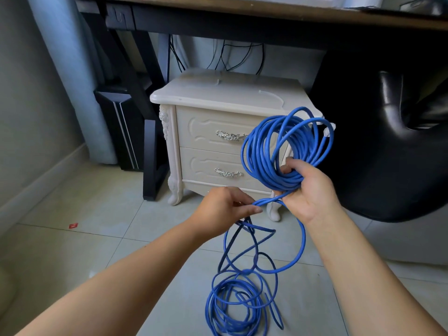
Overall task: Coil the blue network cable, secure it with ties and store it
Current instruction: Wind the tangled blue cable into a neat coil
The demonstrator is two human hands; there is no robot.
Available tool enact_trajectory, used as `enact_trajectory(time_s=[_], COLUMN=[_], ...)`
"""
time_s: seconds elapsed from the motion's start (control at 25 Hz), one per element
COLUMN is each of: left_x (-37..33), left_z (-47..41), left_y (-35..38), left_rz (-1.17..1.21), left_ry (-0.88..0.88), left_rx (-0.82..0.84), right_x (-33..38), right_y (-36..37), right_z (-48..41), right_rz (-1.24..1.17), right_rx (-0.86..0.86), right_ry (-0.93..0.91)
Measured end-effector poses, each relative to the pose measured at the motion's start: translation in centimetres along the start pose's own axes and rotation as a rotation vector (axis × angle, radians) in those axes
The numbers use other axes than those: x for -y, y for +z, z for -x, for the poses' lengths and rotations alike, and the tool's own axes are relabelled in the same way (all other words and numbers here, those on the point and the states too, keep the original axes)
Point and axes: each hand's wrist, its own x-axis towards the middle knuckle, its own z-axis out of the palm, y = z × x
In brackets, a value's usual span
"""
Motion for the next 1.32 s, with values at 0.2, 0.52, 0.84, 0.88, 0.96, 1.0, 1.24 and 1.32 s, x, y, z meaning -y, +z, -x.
enact_trajectory(time_s=[0.2, 0.52, 0.84, 0.88, 0.96, 1.0, 1.24, 1.32], left_x=[-0.6, -0.9, -1.1, -1.1, -1.0, -0.9, -1.4, -1.4], left_z=[-0.7, -0.8, -0.3, -0.2, -0.4, -0.4, 0.1, 0.3], left_y=[-1.5, -3.7, -4.9, -4.7, -4.4, -4.4, -4.0, -3.6], left_rz=[0.709, 1.422, 1.120, 0.983, 0.796, 0.739, 0.370, 0.265], left_ry=[-0.367, -0.577, -0.293, -0.239, -0.153, -0.130, -0.130, -0.129], left_rx=[-0.077, 0.018, -0.004, 0.022, 0.038, 0.048, 0.251, 0.286], right_x=[1.0, 0.3, 0.1, -0.2, -0.7, -1.0, -2.6, -3.1], right_y=[-1.0, -2.1, -2.8, -2.6, -2.4, -2.3, -1.4, -0.8], right_z=[-0.2, 0.1, -0.5, -0.5, -0.3, -0.3, 0.4, 0.9], right_rz=[0.046, 0.593, 0.949, 1.011, 1.132, 1.199, 1.549, 1.685], right_rx=[-0.051, 0.010, -0.055, -0.059, -0.046, -0.033, 0.096, 0.199], right_ry=[-0.200, -0.317, -0.192, -0.181, -0.148, -0.121, -0.149, -0.219])
